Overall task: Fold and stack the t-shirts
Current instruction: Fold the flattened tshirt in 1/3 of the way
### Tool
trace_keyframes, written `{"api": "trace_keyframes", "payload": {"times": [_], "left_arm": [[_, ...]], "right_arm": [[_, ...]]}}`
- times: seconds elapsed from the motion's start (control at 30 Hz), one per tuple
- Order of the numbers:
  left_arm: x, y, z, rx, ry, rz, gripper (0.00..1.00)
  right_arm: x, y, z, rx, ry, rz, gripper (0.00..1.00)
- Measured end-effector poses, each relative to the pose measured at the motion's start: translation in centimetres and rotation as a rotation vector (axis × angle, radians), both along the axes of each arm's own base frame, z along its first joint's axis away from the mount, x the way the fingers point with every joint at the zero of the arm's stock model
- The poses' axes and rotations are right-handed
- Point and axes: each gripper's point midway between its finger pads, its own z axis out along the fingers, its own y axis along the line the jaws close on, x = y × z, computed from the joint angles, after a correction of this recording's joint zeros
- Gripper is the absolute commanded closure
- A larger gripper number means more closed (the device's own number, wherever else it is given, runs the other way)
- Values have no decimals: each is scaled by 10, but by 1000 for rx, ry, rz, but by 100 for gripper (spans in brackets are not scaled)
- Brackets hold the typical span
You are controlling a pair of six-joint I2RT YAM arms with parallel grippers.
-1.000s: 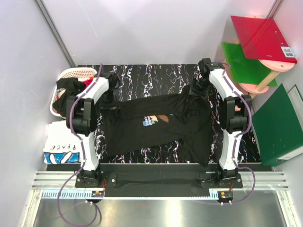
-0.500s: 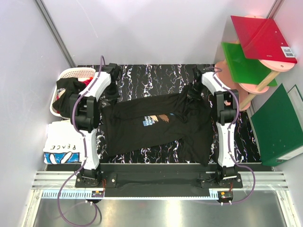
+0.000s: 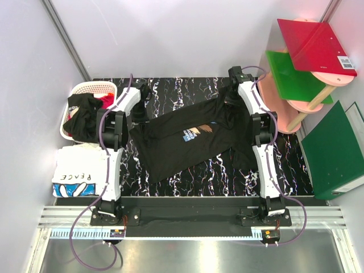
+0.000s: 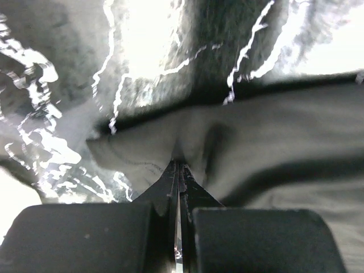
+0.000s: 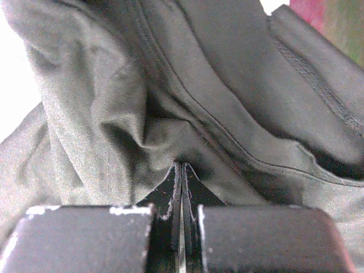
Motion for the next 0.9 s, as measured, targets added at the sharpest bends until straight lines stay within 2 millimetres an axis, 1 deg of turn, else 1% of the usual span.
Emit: {"api": "trace_keyframes", "payload": {"times": [0.03, 0.1, 0.2, 0.27, 0.3, 0.33, 0.37, 0.43, 0.47, 0.5, 0.53, 0.63, 0.73, 0.8, 0.83, 0.9], "left_arm": [[-1, 0, -4, 0, 12, 2, 100], [-2, 0, -3, 2, 26, 7, 100], [-1, 0, -4, 8, 42, 15, 100], [1, 0, -4, 17, 53, 26, 100], [3, 0, -4, 22, 55, 30, 100], [9, 0, -4, 28, 44, 37, 100], [13, 0, -4, 29, 36, 41, 100], [28, 0, -3, 35, -6, 57, 100], [35, 0, -3, 39, -31, 65, 100], [42, 0, -2, 42, -53, 73, 100], [49, 2, -2, 46, -78, 83, 100], [61, 6, -1, 53, -126, 104, 100], [75, 12, -1, 50, -180, 130, 100], [82, 16, 0, 46, -206, 146, 100], [86, 18, 0, 44, -219, 153, 100], [93, 23, 3, 40, -252, 164, 100]], "right_arm": [[3, 0, 0, -2, -9, -6, 93], [4, -1, 0, -3, -13, -12, 87], [4, -1, 2, -3, -14, -9, 85], [-3, -2, 5, -10, -2, 0, 82], [-8, -3, 10, -14, 4, 7, 78], [-13, -4, 17, -17, 8, 14, 74], [-17, -5, 26, -18, 4, 17, 59], [-26, -7, 53, -9, -21, 23, 37], [-29, -7, 70, -4, -43, 27, 12], [-33, -7, 89, 5, -72, 32, 5], [-37, -7, 107, 10, -99, 38, 0], [-51, -8, 159, 30, -190, 50, 0], [-67, -9, 190, 49, -241, 64, 0], [-76, -11, 192, 47, -241, 65, 0], [-81, -14, 189, 45, -227, 64, 0], [-92, -19, 173, 46, -178, 57, 0]]}}
